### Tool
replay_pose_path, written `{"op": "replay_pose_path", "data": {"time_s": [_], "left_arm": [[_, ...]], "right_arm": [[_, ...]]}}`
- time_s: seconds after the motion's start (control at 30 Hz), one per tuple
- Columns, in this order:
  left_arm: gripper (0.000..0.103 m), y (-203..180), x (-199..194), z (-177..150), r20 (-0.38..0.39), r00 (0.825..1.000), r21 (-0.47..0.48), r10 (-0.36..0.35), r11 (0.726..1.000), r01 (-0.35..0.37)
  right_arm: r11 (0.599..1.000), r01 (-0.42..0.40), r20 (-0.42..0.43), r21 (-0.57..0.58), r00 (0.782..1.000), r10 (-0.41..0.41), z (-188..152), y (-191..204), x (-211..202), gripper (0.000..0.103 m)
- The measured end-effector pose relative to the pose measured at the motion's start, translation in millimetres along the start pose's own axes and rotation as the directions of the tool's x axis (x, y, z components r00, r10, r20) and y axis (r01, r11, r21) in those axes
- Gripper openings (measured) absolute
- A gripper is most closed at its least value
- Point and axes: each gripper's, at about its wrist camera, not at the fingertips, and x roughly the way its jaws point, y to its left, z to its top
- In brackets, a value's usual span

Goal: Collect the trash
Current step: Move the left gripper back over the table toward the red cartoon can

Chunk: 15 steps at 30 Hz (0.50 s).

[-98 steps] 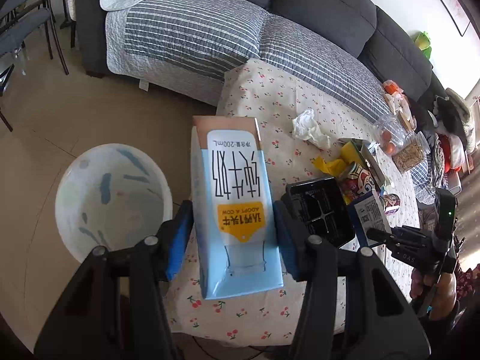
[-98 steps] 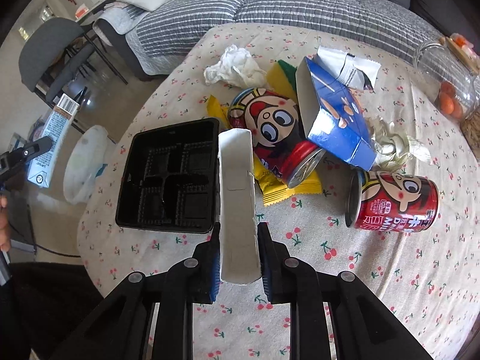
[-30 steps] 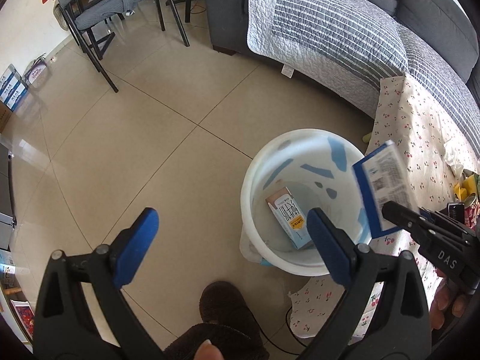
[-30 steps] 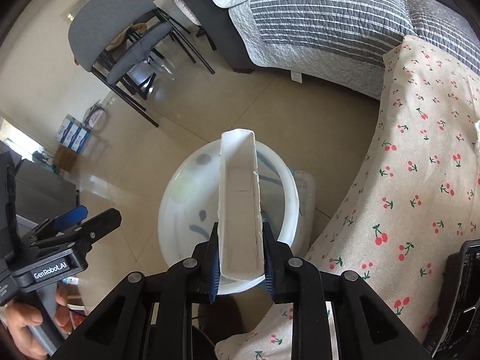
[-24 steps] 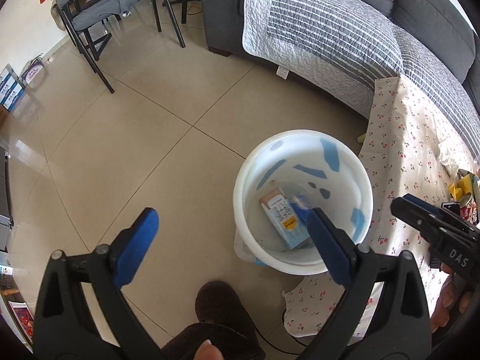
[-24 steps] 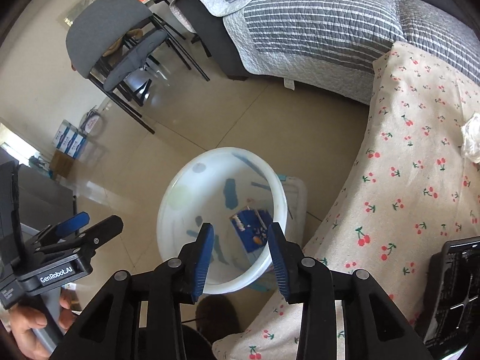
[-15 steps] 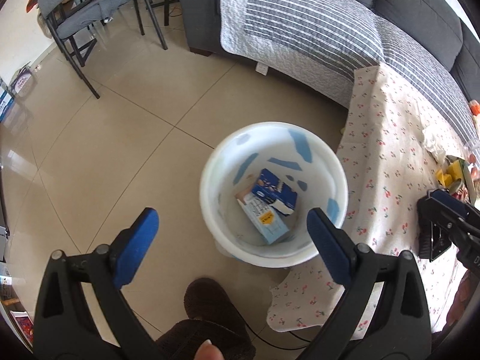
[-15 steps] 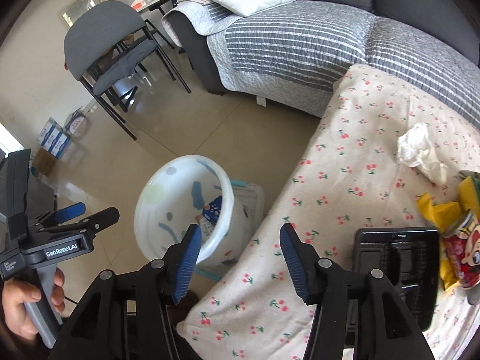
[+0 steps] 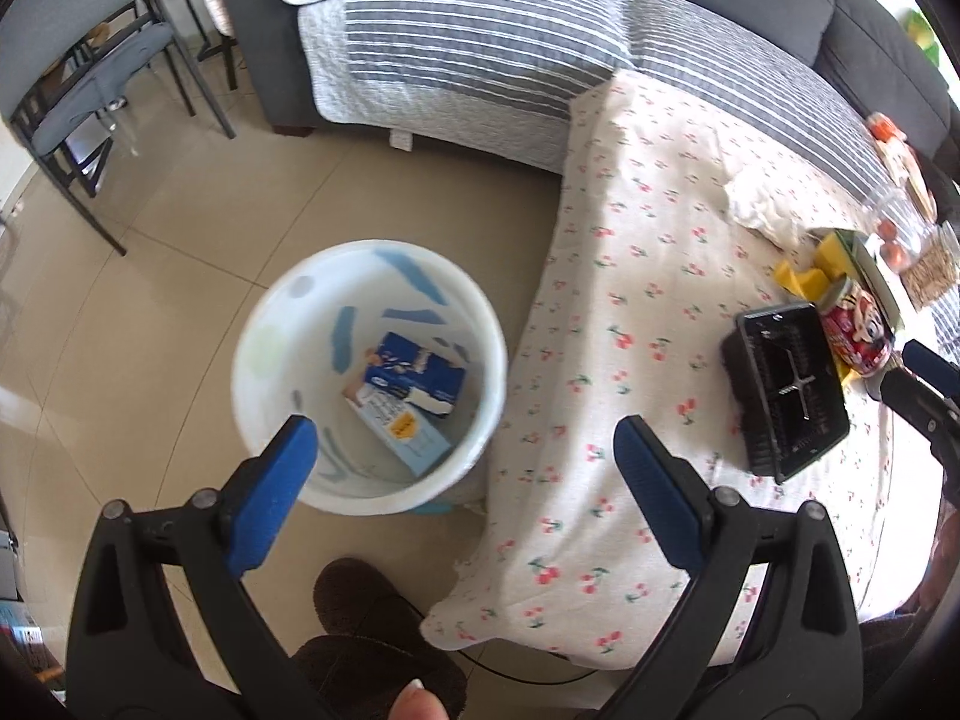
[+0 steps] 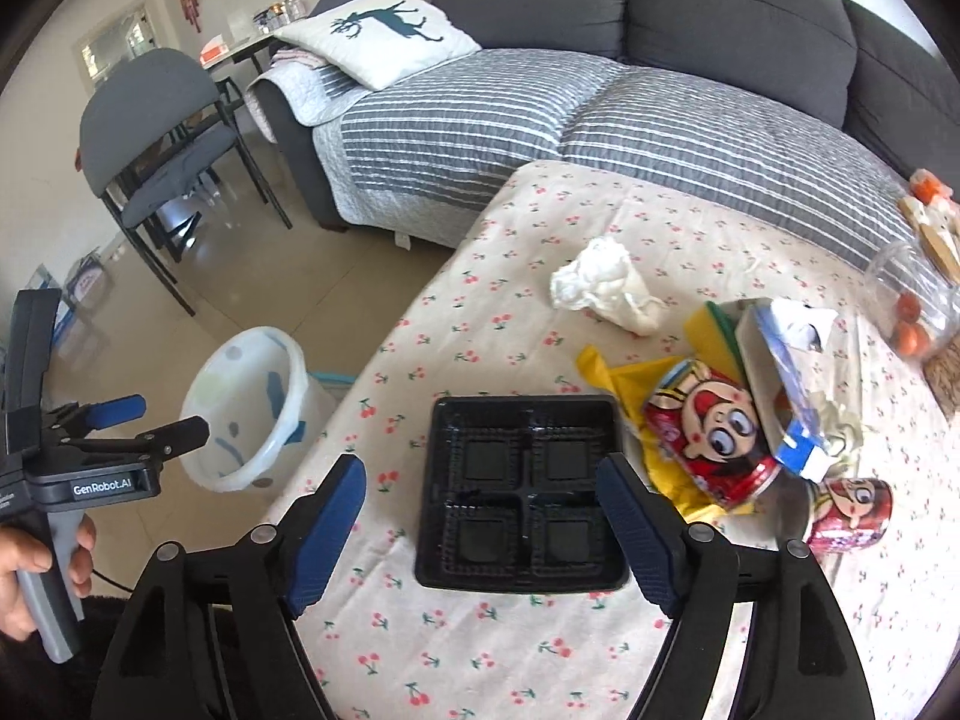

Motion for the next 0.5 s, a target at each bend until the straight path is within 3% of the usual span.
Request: {"op": "replay_pose_path", "data": {"time_s": [0.27, 0.5], "left_arm": [[0.099, -58.3, 3.6, 4.6, -0.035, 0.996, 0.073, -0.085, 0.993, 0.088], [0.099, -111.1, 11.6, 12.0, -0.055, 0.992, 0.136, -0.111, 0.984, 0.117]], "right_arm": [[0.987, 0.087, -0.038, 0.135, 0.996, -0.083, -20.0, -78.0, -16.0, 0.083], [0.958, 0.143, -0.056, 0.249, 0.990, -0.133, -36.4, -136.5, -32.9, 0.083]]}}
